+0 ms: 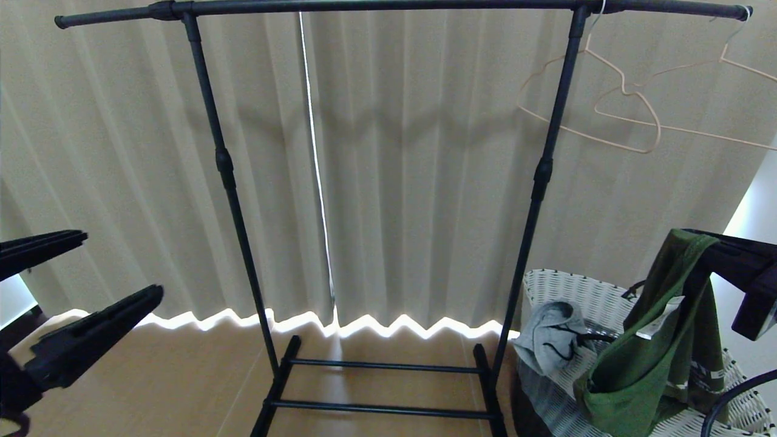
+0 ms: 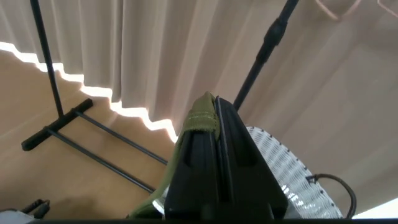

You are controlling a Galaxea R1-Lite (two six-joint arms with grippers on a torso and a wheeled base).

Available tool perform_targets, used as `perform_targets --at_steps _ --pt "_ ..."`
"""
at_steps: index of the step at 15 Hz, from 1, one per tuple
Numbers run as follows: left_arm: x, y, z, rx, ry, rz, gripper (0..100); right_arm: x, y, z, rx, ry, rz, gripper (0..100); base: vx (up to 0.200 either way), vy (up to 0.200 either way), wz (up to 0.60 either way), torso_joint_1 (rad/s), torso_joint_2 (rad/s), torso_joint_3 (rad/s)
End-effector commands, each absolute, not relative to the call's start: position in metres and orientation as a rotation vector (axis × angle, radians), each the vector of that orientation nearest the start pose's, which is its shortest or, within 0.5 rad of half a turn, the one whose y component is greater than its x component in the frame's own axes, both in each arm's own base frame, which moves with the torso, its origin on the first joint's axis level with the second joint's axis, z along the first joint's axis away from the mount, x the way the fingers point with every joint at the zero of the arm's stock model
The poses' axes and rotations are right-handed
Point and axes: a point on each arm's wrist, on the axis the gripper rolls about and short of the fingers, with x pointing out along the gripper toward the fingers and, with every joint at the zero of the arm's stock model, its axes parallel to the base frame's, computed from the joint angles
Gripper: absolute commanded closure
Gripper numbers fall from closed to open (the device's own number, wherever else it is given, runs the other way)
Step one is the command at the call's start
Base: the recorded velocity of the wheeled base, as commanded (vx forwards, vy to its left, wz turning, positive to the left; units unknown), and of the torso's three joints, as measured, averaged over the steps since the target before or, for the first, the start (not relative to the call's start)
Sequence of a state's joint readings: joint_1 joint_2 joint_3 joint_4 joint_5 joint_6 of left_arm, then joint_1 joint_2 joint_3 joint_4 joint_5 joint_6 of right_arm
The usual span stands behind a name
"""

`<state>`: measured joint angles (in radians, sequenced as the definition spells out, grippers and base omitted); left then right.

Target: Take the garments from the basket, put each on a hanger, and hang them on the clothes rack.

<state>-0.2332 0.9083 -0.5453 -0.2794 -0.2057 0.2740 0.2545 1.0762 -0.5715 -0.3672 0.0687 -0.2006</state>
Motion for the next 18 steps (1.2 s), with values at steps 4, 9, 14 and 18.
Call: perform_targets --at_steps 4,9,14,18 --pt "0.17 -0.113 0.222 0.316 0.083 -0.662 0 0.161 0.044 0.243 -0.211 0.093 0.336 100 0.0 0.0 0.0 0.0 0.0 0.0" --pt "0.182 -0.2 0.196 0.319 0.071 -0.909 0 0.161 0.054 0.261 -0.207 0.032 0.391 100 0.0 0.0 0.0 0.0 0.0 0.0" --pt "0.178 -0.282 0.185 0.201 0.141 -1.071 0 0.155 0.071 0.263 -0.143 0.026 0.493 100 0.0 0.0 0.0 0.0 0.0 0.0" --pt "0.196 -0.349 0.161 0.173 0.161 -1.098 0 0.153 0.074 0.266 -0.103 0.021 0.516 100 0.0 0.0 0.0 0.0 0.0 0.0"
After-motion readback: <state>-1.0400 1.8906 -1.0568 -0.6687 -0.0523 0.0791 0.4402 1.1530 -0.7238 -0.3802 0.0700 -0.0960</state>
